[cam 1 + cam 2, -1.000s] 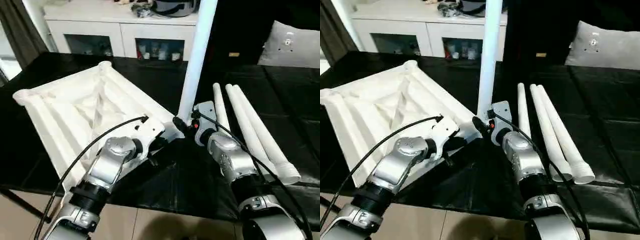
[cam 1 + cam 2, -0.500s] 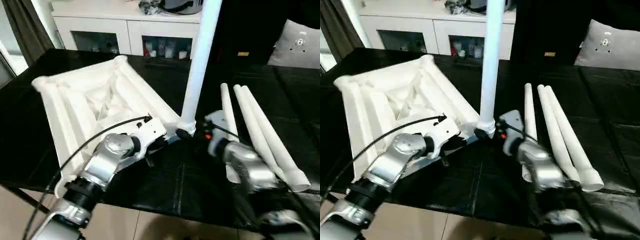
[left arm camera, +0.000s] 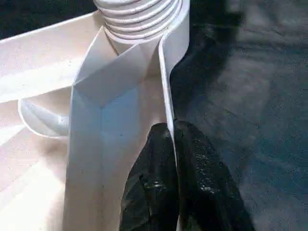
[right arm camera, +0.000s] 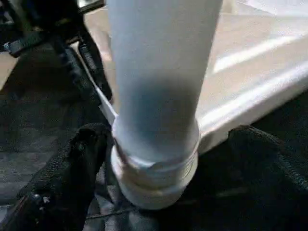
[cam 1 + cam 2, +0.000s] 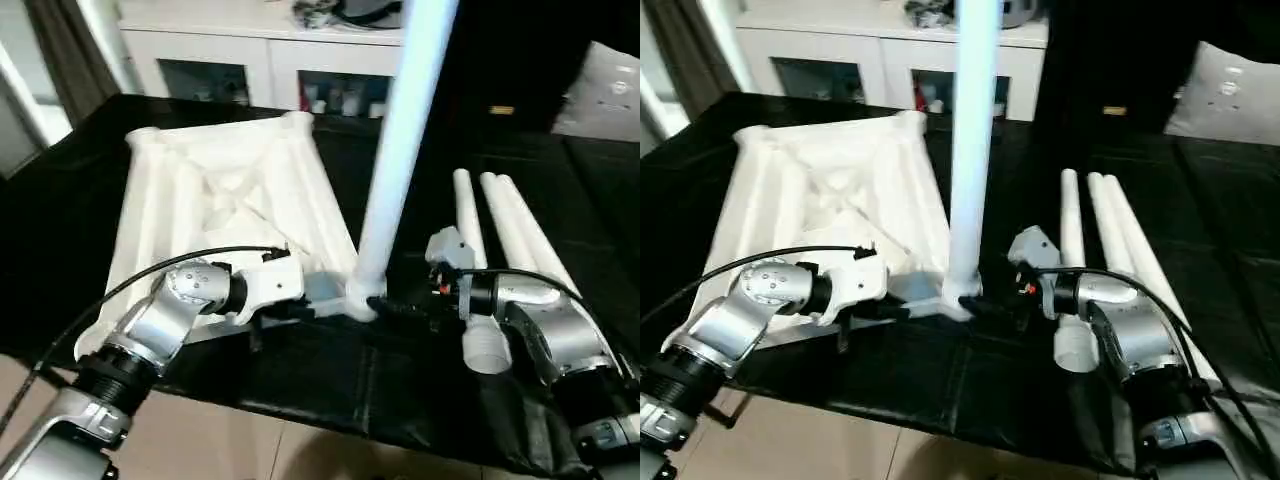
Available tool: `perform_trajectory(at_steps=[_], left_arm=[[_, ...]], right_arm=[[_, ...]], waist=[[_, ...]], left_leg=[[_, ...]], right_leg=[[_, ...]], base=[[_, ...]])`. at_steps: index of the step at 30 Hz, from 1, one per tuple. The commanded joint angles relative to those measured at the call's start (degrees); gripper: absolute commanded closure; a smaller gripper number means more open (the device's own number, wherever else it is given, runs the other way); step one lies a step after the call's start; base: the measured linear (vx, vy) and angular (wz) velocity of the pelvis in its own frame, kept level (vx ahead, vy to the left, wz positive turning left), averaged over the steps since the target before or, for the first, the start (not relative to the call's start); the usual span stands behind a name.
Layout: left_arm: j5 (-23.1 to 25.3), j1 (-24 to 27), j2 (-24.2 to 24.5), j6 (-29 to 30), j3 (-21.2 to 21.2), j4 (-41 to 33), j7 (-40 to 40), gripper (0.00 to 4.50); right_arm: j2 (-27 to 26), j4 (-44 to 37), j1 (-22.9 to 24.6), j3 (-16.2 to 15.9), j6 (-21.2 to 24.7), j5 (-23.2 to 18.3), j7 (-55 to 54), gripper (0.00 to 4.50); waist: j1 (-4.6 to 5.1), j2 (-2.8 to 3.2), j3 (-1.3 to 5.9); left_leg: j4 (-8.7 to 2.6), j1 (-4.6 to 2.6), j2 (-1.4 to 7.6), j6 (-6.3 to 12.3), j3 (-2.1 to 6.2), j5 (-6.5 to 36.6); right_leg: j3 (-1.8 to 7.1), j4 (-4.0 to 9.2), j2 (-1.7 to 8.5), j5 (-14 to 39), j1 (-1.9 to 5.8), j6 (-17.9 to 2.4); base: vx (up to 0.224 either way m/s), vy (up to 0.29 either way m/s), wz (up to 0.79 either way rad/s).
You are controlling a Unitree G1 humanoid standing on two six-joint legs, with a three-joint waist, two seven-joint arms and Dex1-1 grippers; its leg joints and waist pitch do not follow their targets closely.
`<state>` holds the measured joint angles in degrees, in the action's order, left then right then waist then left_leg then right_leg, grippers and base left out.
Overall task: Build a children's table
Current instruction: Rotate leg to tighten
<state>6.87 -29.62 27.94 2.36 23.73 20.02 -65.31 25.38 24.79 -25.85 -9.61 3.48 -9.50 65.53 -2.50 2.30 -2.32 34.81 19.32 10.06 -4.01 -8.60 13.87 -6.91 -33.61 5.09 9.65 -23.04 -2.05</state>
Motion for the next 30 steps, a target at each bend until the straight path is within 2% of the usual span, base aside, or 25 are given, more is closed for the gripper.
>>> perform_trajectory(at_steps=[1,2,6,12,13,15,17,24,28,30], left_arm=[[1.8,0.9,1.0,-0.6,4.6,2.1,-3.8,4.5],[1.4,0.8,1.0,-1.1,4.5,2.2,-4.6,4.5],[0.6,0.4,1.0,-1.9,4.5,2.1,-6.5,4.5],[0.4,0.7,0.7,-2.2,4.5,2.1,-7.3,4.5],[0.4,0.7,0.7,-2.2,4.5,2.2,-7.4,4.5],[0.4,0.6,0.7,-2.4,4.4,2.5,-7.6,4.5],[0.4,0.6,0.6,-2.4,4.3,2.6,-7.6,4.5],[0.4,0.8,0.6,-2.6,4.1,2.9,-7.8,4.5],[-1.2,2.4,-0.1,-0.4,3.2,0.9,-7.3,4.5],[-3.0,4.1,-2.2,5.0,1.7,-2.0,-4.6,4.5]], right_arm=[[0.6,0.0,-1.1,-1.3,-0.4,0.2,3.0,0.07],[0.7,0.4,-1.3,-1.8,-0.3,0.1,4.1,0.23],[0.4,2.2,-2.2,-3.0,-0.4,0.1,5.5,0.36],[-0.4,3.2,-2.6,-2.9,0.4,-0.1,6.9,0.91],[-0.4,3.3,-2.6,-2.9,0.4,-0.2,6.9,1.02],[-0.6,3.7,-2.8,-2.9,0.4,-0.4,7.2,1.09],[-0.8,3.9,-2.8,-2.9,0.4,-0.6,7.3,1.46],[-1.6,4.0,-2.4,-2.9,0.5,-0.7,7.8,1.77],[-2.5,1.6,0.0,-3.3,2.5,-1.7,8.2,1.8],[-5.0,0.3,1.6,-2.5,5.4,-2.3,3.6,1.8]], waist=[[0.04,0.04,3.43],[-0.03,0.08,3.47],[-0.15,0.02,3.49],[-0.65,0.07,3.54],[-0.66,-0.09,3.5],[-0.7,-0.08,3.52],[-0.72,-0.1,3.51],[-0.79,-0.25,3.47],[-0.82,-0.29,3.47],[-0.69,-0.34,3.48]], left_leg=[[-4.07,0.86,3.1,6.65,0.37,3.1],[-4.02,0.88,3.07,6.66,0.35,3.1],[-3.99,0.87,3.08,6.49,0.26,3.2],[-3.99,0.79,3.13,6.12,0.22,3.0],[-4.01,0.82,3.09,6.07,0.19,3.2],[-4.0,0.84,3.03,5.88,0.18,3.3],[-4.01,0.84,3.06,5.82,0.2,3.1],[-3.95,0.87,2.94,5.88,0.13,3.0],[-3.99,0.87,3.01,5.66,0.12,3.0],[-4.09,0.89,3.17,5.64,0.12,2.5]], right_leg=[[3.52,2.91,3.82,8.4,3.91,-13.7],[3.49,2.84,3.82,8.2,3.96,-13.8],[3.53,2.91,3.89,8.8,3.94,-13.9],[3.56,2.85,3.91,8.9,3.94,-13.7],[3.55,2.91,3.87,9.3,3.94,-13.6],[3.56,2.98,3.91,9.9,3.98,-13.4],[3.54,2.97,3.85,10.1,3.93,-13.1],[3.58,3.0,3.88,10.7,3.92,-12.9],[3.63,2.94,3.9,11.3,4.0,-12.5],[3.73,2.77,3.89,10.2,4.08,-12.8]], base=[[0.0,0.0,0.0],[0.0,0.0,0.0],[0.0,0.0,0.0],[0.0,0.0,0.0],[0.0,0.0,0.0],[0.0,0.0,0.0],[0.0,0.0,0.0],[0.0,0.0,0.0],[0.0,0.0,0.0],[0.0,0.0,0.0]])
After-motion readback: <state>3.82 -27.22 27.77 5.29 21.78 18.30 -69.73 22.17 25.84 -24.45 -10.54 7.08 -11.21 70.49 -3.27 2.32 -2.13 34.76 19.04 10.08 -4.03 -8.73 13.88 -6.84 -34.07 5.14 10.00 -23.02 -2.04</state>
